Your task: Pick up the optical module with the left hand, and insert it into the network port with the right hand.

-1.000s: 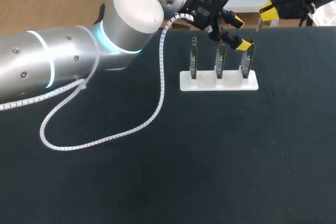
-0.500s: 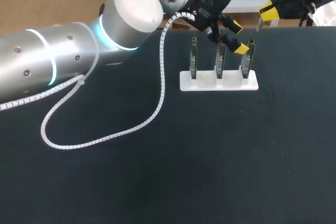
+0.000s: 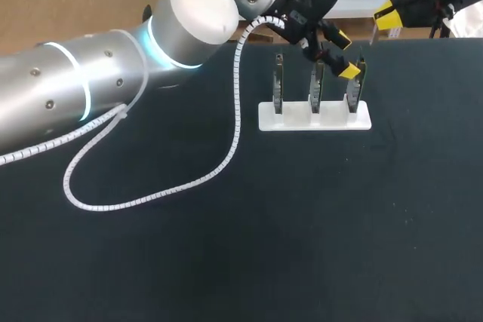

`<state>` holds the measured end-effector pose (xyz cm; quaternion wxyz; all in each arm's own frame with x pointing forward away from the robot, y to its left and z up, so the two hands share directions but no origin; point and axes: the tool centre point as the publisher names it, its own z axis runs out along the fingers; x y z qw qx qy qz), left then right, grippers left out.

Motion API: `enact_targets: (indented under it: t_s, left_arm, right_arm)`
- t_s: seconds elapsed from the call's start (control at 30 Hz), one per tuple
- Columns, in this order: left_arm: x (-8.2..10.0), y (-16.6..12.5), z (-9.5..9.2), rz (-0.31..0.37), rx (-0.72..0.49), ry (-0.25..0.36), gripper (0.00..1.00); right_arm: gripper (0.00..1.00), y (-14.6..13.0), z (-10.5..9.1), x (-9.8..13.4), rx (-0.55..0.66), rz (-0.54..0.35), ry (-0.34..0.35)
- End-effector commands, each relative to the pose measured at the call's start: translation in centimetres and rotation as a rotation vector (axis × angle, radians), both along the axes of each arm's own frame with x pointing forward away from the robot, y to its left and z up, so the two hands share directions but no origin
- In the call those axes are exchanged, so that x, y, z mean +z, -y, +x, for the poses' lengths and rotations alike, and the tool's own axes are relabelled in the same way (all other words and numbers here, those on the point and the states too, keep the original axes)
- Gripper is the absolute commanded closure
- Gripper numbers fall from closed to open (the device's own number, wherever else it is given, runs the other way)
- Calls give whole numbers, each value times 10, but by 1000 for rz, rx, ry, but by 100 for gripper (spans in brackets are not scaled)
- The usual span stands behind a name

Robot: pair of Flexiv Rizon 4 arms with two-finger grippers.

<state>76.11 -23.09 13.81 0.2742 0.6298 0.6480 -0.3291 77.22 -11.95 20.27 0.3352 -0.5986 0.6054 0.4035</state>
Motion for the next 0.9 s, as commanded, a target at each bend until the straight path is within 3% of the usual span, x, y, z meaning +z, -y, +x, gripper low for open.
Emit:
enact_targets:
  t_s: [0.03,0.9]
  left_arm:
    - [2,3,5,12,-2,-7,0]
    - [2,2,4,3,-22,-12,0]
  right_arm:
    - [100,0,0,0,1,3,-1]
    - [100,-8,0,-17,30,-13,-35]
